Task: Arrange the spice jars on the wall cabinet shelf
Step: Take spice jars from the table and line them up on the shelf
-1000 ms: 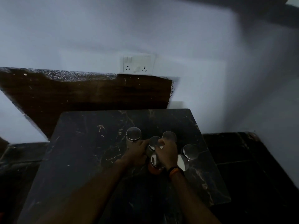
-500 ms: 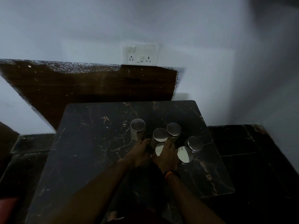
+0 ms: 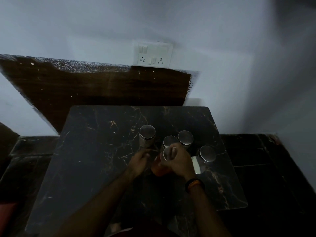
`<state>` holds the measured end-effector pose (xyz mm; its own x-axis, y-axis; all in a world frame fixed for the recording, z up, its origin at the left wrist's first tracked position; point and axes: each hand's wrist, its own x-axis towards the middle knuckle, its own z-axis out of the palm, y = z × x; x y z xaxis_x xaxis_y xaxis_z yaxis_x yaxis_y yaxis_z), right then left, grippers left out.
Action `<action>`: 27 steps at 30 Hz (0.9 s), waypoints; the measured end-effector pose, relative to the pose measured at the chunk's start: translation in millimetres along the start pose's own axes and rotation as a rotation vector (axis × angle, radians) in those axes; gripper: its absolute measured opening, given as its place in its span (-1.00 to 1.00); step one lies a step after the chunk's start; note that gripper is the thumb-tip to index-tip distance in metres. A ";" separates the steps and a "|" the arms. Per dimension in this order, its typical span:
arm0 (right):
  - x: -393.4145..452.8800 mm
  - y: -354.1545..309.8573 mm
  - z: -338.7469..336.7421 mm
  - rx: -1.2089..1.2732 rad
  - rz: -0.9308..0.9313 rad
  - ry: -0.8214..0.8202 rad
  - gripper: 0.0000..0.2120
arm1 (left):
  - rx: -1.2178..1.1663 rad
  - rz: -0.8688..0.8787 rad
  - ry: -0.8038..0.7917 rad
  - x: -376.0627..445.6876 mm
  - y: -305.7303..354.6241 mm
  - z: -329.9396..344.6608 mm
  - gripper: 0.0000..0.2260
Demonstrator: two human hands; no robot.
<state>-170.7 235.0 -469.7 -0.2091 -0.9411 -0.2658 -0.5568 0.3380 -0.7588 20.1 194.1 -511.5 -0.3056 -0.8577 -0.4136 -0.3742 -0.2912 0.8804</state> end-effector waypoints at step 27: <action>32.0 -108.0 -47.4 0.834 -0.296 -0.020 -0.46 | -1.125 0.223 -0.329 -27.8 94.6 -26.5 -0.34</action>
<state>-155.3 168.9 -368.1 -0.1304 -0.9914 0.0058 0.1830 -0.0298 -0.9827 16.4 179.2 -410.5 -0.5378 -0.8344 -0.1205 0.6429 -0.4983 0.5817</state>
